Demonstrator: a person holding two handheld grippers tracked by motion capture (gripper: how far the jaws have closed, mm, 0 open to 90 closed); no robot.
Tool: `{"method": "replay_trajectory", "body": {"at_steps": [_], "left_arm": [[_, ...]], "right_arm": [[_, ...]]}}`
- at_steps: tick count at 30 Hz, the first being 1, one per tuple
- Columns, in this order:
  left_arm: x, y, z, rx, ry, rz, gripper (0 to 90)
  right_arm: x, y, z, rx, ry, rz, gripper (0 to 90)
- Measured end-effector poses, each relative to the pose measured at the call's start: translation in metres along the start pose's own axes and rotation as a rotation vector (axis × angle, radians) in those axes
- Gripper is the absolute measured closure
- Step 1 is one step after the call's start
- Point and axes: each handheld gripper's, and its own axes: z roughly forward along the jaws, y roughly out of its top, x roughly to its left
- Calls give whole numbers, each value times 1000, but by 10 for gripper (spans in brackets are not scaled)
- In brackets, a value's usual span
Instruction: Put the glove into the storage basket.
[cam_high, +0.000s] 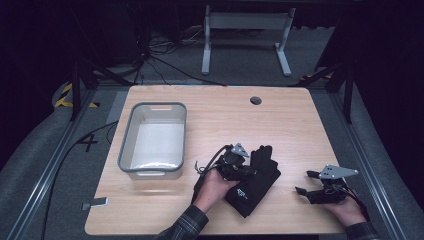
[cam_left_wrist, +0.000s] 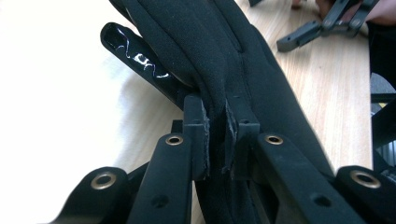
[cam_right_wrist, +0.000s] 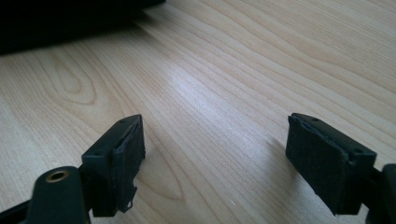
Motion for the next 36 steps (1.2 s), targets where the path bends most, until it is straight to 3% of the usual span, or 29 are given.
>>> {"method": "replay_trajectory", "body": {"at_steps": [11, 28, 31, 36], "left_arm": [[11, 13, -48, -54, 46, -18, 812], [35, 20, -114, -81, 130, -44, 810], [40, 19, -124, -88, 144, -52, 809], [50, 15, -143, -99, 173, -72, 809]], "right_arm": [[0, 0, 1, 2, -2, 0, 192], [-1, 1, 1, 6, -11, 7, 162], [-1, 1, 1, 10, -17, 10, 145], [-1, 1, 3, 34, -28, 20, 38]]}}
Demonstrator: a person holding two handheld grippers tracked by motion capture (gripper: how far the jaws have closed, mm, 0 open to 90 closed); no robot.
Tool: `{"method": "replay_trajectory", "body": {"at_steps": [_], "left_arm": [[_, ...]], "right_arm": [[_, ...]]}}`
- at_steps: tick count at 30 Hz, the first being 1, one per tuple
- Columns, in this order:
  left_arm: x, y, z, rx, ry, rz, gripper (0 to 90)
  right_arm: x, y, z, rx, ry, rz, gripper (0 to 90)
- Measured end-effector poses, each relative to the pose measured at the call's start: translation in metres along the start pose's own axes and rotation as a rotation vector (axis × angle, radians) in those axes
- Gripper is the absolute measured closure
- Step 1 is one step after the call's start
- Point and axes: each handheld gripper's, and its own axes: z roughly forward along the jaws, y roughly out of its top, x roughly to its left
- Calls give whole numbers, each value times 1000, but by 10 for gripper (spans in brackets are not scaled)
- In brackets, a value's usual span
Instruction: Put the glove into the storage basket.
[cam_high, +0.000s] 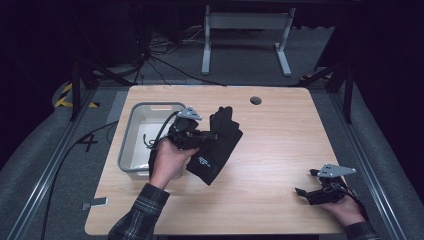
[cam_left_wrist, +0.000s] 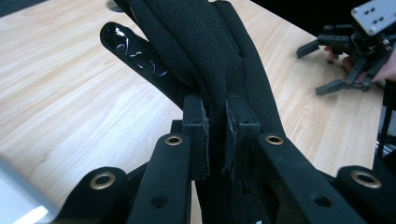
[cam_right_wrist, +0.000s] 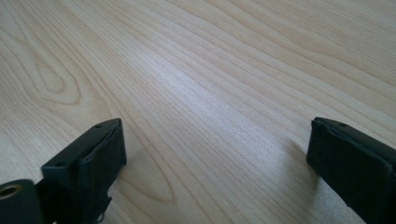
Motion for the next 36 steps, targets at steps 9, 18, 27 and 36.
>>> {"method": "replay_trajectory", "body": {"at_steps": [9, 18, 27, 36], "left_arm": [[28, -10, -35, -27, 62, -56, 809], [54, -21, -68, -57, 134, -113, 809], [82, -40, -87, -53, 196, -182, 809], [101, -59, -72, -38, 171, -243, 809]], "right_arm": [[0, 0, 1, 8, -4, 4, 13], [0, 0, 1, 8, -3, 5, 13], [0, 0, 1, 7, -3, 5, 13], [0, 0, 1, 7, -4, 5, 13]]}}
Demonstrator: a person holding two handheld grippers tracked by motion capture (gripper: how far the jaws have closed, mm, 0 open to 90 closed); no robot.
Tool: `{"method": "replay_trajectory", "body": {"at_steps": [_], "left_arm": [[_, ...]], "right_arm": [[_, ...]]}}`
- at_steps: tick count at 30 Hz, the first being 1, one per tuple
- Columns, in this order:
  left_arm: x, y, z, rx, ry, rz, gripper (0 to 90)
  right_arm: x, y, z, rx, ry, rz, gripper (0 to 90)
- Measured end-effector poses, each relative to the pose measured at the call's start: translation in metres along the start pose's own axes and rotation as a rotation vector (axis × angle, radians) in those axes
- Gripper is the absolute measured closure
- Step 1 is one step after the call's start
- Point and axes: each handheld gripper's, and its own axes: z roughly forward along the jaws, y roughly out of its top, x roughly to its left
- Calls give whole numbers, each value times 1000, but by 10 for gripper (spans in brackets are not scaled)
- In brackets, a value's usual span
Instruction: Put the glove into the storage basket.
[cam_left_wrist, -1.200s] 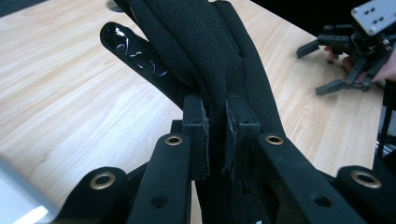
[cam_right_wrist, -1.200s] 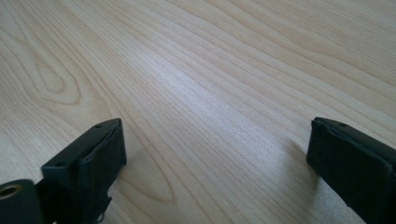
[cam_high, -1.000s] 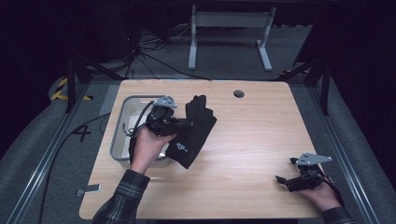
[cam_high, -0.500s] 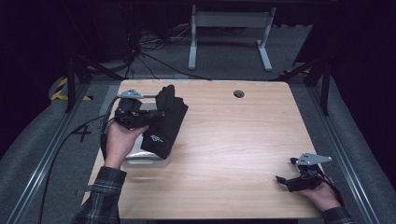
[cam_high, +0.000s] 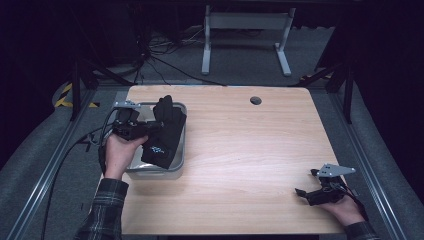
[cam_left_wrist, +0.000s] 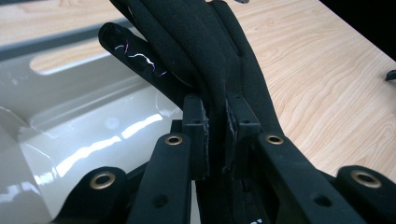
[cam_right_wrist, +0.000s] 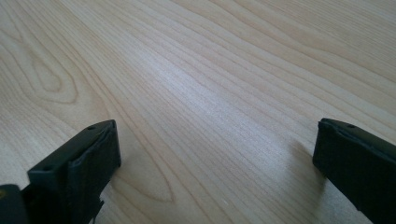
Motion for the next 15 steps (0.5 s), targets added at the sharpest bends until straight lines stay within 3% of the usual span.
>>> {"method": "replay_trajectory", "body": {"at_steps": [8, 15], "left_arm": [[13, -7, 22, 55, -15, -24, 807], [23, -10, 29, 83, 1, -31, 806]], "right_arm": [[0, 0, 0, 0, 0, 0, 13], [0, 0, 0, 1, 0, -1, 13]]}}
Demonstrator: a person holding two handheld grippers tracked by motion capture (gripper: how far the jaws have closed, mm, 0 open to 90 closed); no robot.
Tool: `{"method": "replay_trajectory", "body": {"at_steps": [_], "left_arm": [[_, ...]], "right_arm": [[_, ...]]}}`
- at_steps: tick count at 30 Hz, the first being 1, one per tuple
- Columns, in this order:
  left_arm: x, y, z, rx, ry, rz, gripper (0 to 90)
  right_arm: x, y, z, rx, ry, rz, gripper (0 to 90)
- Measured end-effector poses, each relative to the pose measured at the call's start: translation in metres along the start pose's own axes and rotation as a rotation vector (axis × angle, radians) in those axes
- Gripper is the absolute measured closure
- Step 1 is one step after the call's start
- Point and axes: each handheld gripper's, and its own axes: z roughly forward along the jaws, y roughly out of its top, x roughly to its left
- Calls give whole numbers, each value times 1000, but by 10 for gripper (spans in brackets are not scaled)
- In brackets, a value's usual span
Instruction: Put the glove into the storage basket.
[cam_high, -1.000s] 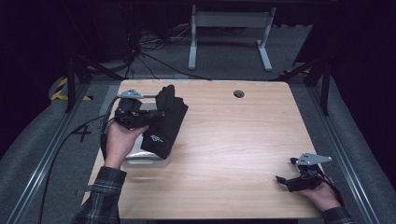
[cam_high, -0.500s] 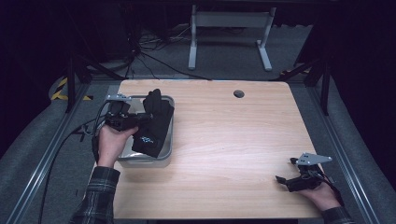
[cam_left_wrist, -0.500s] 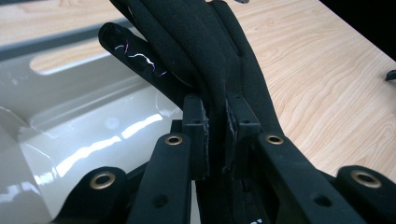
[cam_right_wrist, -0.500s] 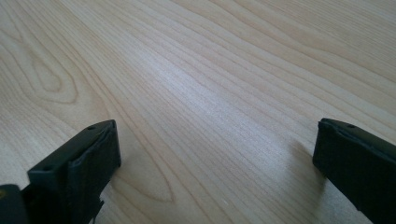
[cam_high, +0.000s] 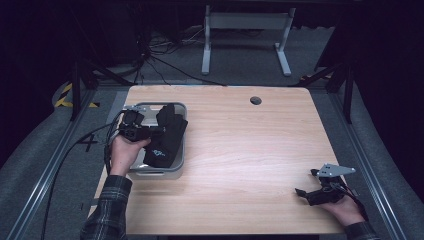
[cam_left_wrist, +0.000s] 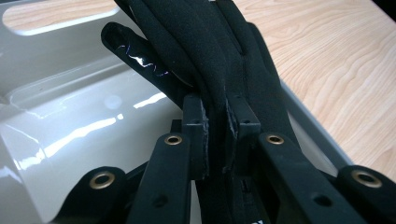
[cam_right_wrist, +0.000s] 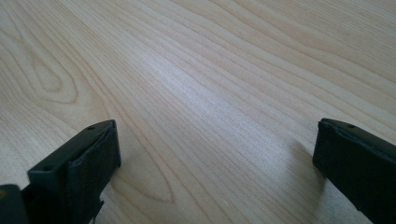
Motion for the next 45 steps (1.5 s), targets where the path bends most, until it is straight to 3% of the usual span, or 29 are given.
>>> {"method": "replay_trajectory", "body": {"at_steps": [5, 13, 15, 18, 22, 30, 38, 45], "left_arm": [[5, -2, 5, 28, 8, -9, 803], [13, -4, 13, 80, 78, -33, 746], [14, -4, 12, 80, 103, -39, 696], [14, -3, 9, 62, 128, -40, 547], [13, -4, 6, 49, 136, -33, 405], [1, 0, 3, 21, 139, 13, 240], [-16, 5, 6, 12, 128, 57, 163], [-35, 8, 7, -10, 97, 98, 152]], "right_arm": [[0, 0, 0, -1, 0, 0, 13], [0, 0, 0, 0, -1, 1, 13], [0, 0, 0, 0, -1, 1, 13], [0, 0, 0, 0, -1, 1, 13], [0, 0, 0, -1, -1, 2, 13], [0, 0, 0, 0, -2, 2, 13], [0, 0, -1, 1, -4, 4, 13], [0, -1, -1, 1, -4, 4, 13]]}}
